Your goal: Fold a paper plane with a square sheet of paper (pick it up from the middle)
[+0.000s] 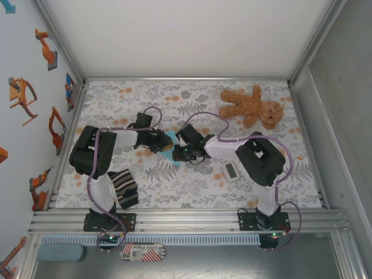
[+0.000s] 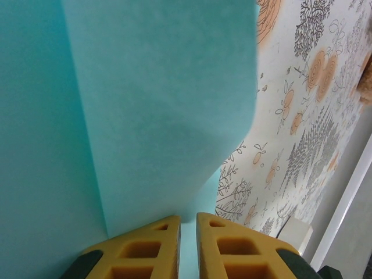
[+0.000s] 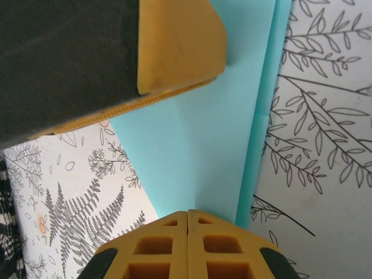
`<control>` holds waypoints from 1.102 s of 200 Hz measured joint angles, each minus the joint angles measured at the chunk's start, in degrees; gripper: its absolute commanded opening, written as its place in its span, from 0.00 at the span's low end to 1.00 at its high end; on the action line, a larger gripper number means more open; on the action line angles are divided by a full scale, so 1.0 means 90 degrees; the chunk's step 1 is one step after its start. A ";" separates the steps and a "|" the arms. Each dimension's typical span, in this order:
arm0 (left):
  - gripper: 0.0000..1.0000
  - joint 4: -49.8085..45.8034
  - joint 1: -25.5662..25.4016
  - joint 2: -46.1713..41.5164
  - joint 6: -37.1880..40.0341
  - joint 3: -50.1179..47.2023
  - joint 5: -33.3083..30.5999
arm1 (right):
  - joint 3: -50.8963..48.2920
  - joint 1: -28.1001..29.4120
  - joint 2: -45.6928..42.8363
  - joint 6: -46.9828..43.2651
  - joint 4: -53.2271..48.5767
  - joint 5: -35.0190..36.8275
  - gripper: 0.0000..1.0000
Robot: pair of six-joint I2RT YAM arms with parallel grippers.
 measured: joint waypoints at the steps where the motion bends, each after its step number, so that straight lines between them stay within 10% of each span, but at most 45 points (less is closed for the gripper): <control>1: 0.15 -0.0002 0.0000 0.0002 0.0000 0.0002 -0.0002 | 0.0000 0.0000 0.0000 0.0000 -0.0002 0.0000 0.00; 220: 0.16 -0.0457 -0.0007 0.0107 0.0146 0.0262 -0.0051 | -0.0469 0.0000 -0.0257 0.0102 0.0036 -0.0080 0.00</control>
